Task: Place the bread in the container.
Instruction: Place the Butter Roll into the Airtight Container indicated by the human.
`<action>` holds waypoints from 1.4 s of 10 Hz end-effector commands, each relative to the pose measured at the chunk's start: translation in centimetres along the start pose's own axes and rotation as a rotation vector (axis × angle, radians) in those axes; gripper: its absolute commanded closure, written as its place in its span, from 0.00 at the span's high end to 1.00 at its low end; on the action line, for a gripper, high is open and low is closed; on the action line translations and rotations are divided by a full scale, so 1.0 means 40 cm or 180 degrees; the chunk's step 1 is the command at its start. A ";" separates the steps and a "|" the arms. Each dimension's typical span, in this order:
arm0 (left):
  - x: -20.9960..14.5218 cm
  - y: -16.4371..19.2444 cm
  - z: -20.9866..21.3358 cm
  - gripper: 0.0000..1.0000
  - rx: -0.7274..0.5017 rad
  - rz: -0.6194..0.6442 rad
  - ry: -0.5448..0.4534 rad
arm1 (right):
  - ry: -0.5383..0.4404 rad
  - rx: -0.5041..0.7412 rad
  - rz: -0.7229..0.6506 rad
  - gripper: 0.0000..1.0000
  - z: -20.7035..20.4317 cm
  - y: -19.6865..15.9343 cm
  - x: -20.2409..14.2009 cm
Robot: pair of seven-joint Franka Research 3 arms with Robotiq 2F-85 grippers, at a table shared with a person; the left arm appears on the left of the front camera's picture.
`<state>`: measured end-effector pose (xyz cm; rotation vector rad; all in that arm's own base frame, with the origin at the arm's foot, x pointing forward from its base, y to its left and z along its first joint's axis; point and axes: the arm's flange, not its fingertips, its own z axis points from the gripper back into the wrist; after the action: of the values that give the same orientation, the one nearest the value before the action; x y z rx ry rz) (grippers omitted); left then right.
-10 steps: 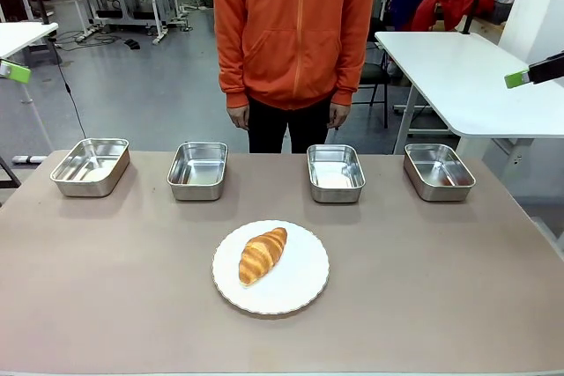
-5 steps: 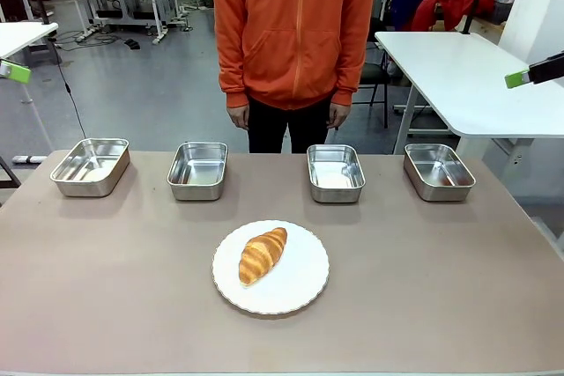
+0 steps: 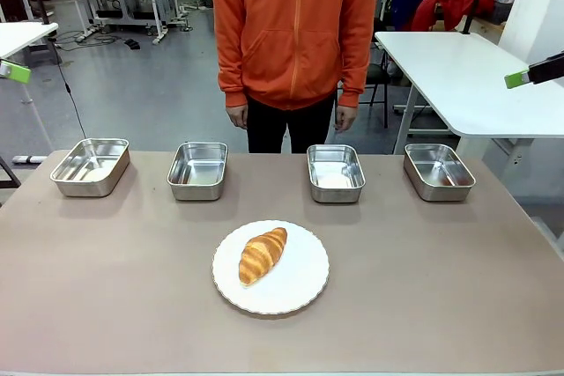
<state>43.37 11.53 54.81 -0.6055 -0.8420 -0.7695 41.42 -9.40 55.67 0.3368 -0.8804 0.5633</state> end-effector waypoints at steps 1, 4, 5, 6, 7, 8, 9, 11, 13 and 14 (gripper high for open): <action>0.004 -0.003 0.000 1.00 -0.0024 -0.0022 -0.0036 | -0.0072 0.0048 0.0045 1.00 -0.004 -0.006 -0.003; 0.004 -0.003 0.000 1.00 -0.0024 -0.0022 -0.0036 | -0.0072 0.0048 0.0045 1.00 -0.004 -0.006 -0.003; 0.004 -0.003 0.000 1.00 -0.0024 -0.0022 -0.0036 | -0.0072 0.0048 0.0045 1.00 -0.004 -0.006 -0.003; 0.004 -0.003 0.000 1.00 -0.0024 -0.0022 -0.0036 | -0.0072 0.0048 0.0045 1.00 -0.004 -0.006 -0.003; 0.004 -0.003 0.000 1.00 -0.0024 -0.0022 -0.0036 | -0.0072 0.0048 0.0045 1.00 -0.004 -0.006 -0.003; 0.004 -0.003 0.000 1.00 -0.0024 -0.0022 -0.0036 | -0.0072 0.0048 0.0045 1.00 -0.004 -0.006 -0.003; 0.004 -0.003 0.000 1.00 -0.0024 -0.0022 -0.0036 | -0.0072 0.0048 0.0045 1.00 -0.004 -0.006 -0.003; 0.004 -0.003 0.000 1.00 -0.0024 -0.0022 -0.0036 | -0.0072 0.0048 0.0045 1.00 -0.004 -0.006 -0.003; 0.004 -0.003 0.000 1.00 -0.0024 -0.0022 -0.0036 | -0.0072 0.0048 0.0045 1.00 -0.004 -0.006 -0.003; 0.004 -0.003 0.000 1.00 -0.0024 -0.0022 -0.0036 | -0.0072 0.0048 0.0045 1.00 -0.004 -0.006 -0.003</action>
<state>43.37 11.53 54.81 -0.6055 -0.8420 -0.7695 41.42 -9.32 55.69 0.3432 -0.8838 0.5585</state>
